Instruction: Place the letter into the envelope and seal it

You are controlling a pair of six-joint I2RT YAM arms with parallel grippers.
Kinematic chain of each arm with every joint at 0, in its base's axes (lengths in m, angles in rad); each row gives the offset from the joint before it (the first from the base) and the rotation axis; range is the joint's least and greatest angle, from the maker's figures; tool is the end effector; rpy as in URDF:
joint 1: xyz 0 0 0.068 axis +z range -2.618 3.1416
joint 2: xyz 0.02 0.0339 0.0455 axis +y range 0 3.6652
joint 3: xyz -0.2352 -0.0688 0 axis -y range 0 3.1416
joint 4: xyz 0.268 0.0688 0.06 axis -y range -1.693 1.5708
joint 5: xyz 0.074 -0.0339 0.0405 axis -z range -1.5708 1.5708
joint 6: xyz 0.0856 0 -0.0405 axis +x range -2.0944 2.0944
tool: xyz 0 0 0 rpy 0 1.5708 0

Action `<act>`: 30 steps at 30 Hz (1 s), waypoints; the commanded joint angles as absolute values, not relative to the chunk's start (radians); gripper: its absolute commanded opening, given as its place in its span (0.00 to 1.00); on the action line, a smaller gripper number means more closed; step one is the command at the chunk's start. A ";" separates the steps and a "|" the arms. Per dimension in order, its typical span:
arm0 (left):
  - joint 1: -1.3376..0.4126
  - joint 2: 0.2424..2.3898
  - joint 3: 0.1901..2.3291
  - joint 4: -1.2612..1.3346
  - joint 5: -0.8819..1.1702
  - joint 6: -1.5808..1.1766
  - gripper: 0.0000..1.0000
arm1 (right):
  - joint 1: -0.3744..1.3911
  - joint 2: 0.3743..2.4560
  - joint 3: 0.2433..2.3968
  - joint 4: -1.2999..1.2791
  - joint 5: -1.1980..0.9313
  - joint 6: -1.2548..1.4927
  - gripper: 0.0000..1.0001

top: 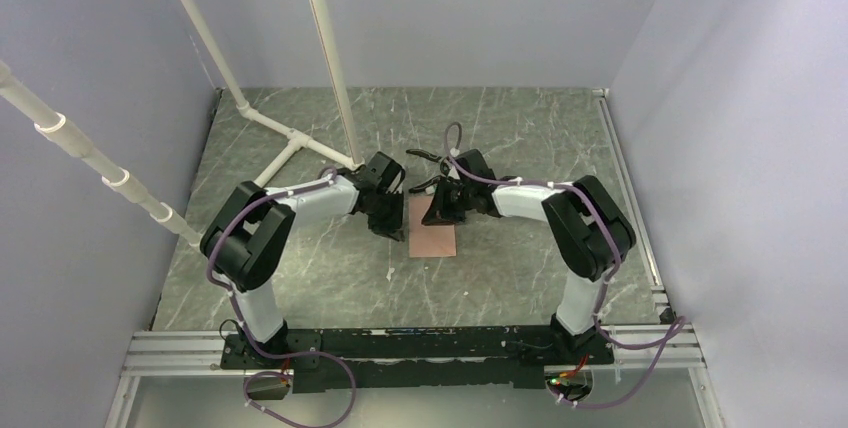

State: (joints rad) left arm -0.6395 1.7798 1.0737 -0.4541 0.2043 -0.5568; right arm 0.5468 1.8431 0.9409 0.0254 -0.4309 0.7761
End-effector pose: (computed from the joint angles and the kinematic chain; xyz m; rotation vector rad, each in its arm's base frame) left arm 0.2903 -0.2375 0.0706 0.1792 2.8550 -0.5776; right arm 0.3176 0.2352 0.0503 0.0950 2.6627 1.0487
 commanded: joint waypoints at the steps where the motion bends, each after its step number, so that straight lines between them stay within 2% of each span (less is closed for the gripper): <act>1: -0.631 1.715 1.145 -0.369 0.277 -0.547 0.18 | 0.579 1.703 1.048 -0.141 -0.378 0.543 0.13; 5: -0.599 1.700 1.163 -0.340 0.316 -0.579 0.18 | 0.586 1.637 1.093 -0.253 -0.237 0.544 0.16; 13: -0.560 1.792 1.227 -0.273 0.402 -0.644 0.17 | 0.633 1.570 1.017 -0.315 0.066 0.555 0.19; 22: -0.560 1.926 1.246 -0.167 0.511 -0.627 0.10 | 0.695 1.595 0.967 -0.202 0.122 0.477 0.21; 30: -0.560 1.946 1.179 -0.146 0.528 -0.611 0.03 | 0.730 1.674 1.015 -0.175 0.097 0.408 0.24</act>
